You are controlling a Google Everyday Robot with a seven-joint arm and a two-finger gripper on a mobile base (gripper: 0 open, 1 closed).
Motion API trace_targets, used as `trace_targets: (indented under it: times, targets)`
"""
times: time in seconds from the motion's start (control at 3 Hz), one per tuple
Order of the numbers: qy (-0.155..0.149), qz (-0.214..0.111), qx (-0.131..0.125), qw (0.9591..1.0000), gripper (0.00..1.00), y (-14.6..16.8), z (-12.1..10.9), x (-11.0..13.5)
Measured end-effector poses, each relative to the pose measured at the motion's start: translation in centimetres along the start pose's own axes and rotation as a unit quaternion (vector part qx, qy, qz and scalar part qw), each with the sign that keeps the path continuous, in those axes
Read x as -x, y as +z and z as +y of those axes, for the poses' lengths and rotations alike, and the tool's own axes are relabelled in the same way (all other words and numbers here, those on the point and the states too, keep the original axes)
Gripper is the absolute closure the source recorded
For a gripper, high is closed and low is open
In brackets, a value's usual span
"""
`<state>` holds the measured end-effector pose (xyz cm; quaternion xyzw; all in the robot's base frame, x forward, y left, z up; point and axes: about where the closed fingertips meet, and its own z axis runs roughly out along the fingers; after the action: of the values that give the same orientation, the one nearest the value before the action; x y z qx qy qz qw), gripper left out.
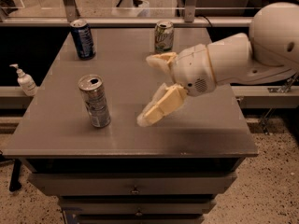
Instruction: Move redbull can near 7up can
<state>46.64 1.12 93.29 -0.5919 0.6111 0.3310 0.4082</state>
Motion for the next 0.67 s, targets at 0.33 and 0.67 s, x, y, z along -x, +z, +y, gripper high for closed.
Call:
trace_targets:
  times: [0.33,0.67]
  targets:
    - [-0.005,-0.060,0.028,0.9978,0.00,4.3,1.8,0.5]
    - [0.000,-0.098,0.044,0.9942,0.00,7.6,2.8,0.5]
